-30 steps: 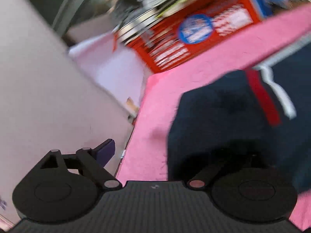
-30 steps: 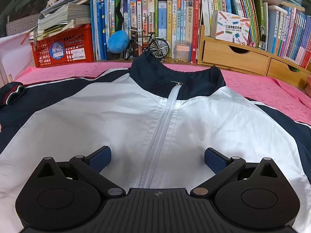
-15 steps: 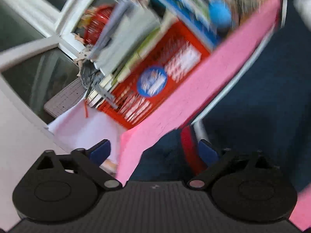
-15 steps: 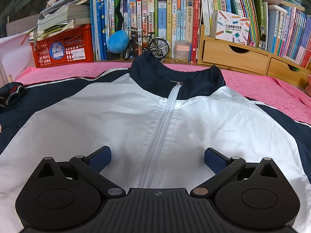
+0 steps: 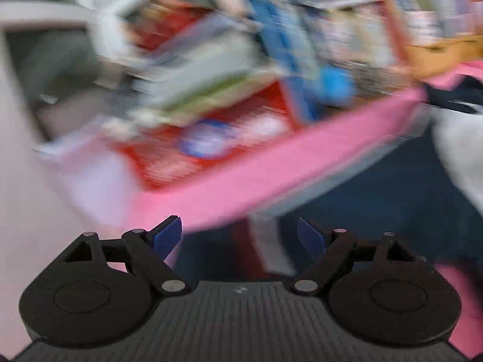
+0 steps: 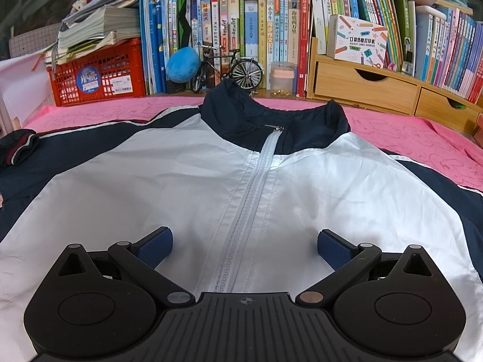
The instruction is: Fold clothes
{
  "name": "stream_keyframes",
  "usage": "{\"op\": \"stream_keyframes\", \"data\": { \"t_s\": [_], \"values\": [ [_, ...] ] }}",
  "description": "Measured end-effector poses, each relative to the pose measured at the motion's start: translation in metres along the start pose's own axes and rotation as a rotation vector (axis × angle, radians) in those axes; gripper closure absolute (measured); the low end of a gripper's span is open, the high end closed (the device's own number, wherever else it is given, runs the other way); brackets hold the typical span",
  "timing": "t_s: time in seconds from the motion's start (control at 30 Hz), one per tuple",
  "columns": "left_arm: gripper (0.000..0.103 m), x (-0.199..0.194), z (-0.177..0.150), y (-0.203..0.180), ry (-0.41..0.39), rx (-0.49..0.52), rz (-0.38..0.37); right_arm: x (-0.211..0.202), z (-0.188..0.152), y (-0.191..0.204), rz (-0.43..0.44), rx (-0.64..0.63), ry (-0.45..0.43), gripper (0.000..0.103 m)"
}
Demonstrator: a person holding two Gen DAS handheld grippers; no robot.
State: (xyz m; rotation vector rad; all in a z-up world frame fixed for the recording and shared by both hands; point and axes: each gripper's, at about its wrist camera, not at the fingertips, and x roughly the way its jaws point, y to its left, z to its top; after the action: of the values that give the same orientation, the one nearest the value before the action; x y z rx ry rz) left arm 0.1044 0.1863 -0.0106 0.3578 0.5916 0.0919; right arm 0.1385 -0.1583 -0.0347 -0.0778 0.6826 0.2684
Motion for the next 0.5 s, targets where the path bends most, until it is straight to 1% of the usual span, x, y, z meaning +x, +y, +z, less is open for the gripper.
{"op": "stream_keyframes", "data": {
  "t_s": [0.03,0.07,0.1,0.13,0.17,0.2,0.23,0.27,0.3,0.33,0.37,0.4,0.43,0.5],
  "values": [
    [0.018,0.013,-0.003,-0.008,0.030,-0.004,-0.028,0.000,0.000,0.000,0.000,0.000,0.000,0.000],
    [0.019,0.026,-0.007,-0.013,0.062,-0.008,-0.033,0.000,0.000,0.000,0.000,0.000,0.000,0.000],
    [0.019,0.039,-0.012,-0.013,0.087,-0.011,0.000,0.000,0.000,0.000,0.000,0.000,0.000,0.000],
    [0.020,0.049,-0.015,-0.006,0.095,-0.019,0.066,0.000,0.000,0.000,0.000,0.000,0.000,0.000],
    [0.023,0.057,-0.015,0.004,0.110,-0.033,0.179,-0.001,0.000,0.000,0.000,0.000,0.000,0.000],
    [0.026,0.062,-0.014,0.013,0.122,-0.032,0.340,-0.001,0.000,0.000,0.000,0.000,0.000,0.000],
    [0.036,0.063,-0.011,0.020,0.105,-0.002,0.521,-0.001,0.000,0.000,0.000,0.001,0.000,0.000],
    [0.036,0.063,-0.008,0.025,0.086,0.047,0.702,0.000,0.000,0.000,0.000,0.001,0.000,0.000],
    [0.035,0.061,-0.006,0.028,0.067,0.094,0.836,0.000,0.000,0.000,0.000,0.000,0.000,0.000],
    [0.031,0.056,-0.005,0.031,0.049,0.132,0.905,0.000,0.000,0.000,0.000,0.000,0.000,0.000],
    [0.021,0.053,-0.004,0.036,0.045,0.146,0.941,0.000,0.000,0.000,0.000,0.000,0.000,0.000],
    [0.018,0.052,-0.002,0.042,0.054,0.140,0.961,0.000,0.000,0.000,0.000,0.000,0.000,0.000],
    [0.016,0.053,-0.001,0.049,0.074,0.119,0.970,0.000,0.000,0.000,0.000,0.000,0.000,0.000],
    [0.016,0.053,0.000,0.062,0.117,0.023,0.939,0.000,0.000,0.000,0.001,0.001,0.000,0.000]
  ]
}}
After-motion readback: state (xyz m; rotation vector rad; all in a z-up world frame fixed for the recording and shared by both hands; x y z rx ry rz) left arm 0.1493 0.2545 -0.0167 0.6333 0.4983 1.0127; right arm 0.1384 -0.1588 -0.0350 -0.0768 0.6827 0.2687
